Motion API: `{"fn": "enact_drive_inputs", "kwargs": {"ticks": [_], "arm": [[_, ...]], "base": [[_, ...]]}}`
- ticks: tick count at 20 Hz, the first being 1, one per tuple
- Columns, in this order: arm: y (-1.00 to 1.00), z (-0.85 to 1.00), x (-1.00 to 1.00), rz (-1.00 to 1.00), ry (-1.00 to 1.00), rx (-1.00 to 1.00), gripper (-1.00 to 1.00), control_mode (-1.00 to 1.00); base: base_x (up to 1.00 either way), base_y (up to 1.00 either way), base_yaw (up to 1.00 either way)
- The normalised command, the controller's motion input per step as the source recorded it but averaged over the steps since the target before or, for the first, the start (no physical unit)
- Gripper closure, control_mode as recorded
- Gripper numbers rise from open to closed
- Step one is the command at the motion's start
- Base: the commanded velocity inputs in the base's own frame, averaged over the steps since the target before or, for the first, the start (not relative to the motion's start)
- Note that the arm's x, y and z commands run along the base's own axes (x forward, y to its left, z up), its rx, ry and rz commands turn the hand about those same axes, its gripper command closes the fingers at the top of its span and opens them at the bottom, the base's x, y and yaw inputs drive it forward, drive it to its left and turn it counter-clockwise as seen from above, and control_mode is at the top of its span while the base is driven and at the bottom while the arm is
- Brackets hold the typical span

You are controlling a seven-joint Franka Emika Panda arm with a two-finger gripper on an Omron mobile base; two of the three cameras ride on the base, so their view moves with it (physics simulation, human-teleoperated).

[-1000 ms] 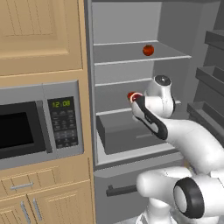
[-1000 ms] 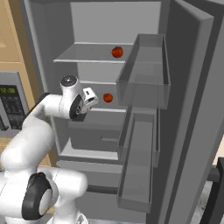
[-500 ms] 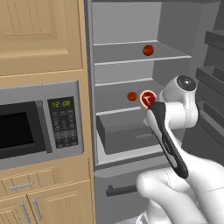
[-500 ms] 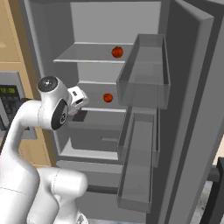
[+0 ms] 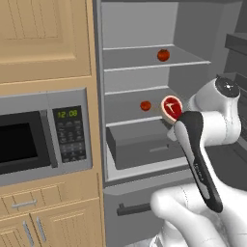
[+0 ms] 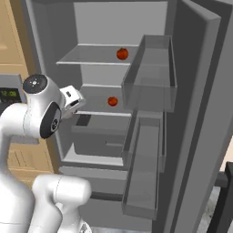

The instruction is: Place one tomato and one steak in each tupperware on the nearby counter, to pack two identical lunches.

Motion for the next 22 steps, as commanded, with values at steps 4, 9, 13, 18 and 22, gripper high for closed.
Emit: {"fn": "enact_drive_inputs", "kwargs": {"ticks": [4, 9, 13, 18, 22], "arm": [[0.00, 0.00, 0.00, 0.00, 0.00, 0.00, 1.00, 1.00], [0.00, 0.00, 0.00, 0.00, 0.00, 0.00, 1.00, 1.00], [0.00, 0.00, 0.00, 0.00, 0.00, 0.00, 1.00, 1.00], [0.00, 0.00, 0.00, 0.00, 0.00, 0.00, 1.00, 1.00], [0.00, 0.00, 0.00, 0.00, 0.00, 0.00, 1.00, 1.00]], "base": [[-0.58, 0.17, 0.01], [-0.50, 0.74, 0.00], [-0.36, 1.00, 0.00], [-0.26, 1.00, 0.00], [-0.24, 1.00, 0.00]]}}
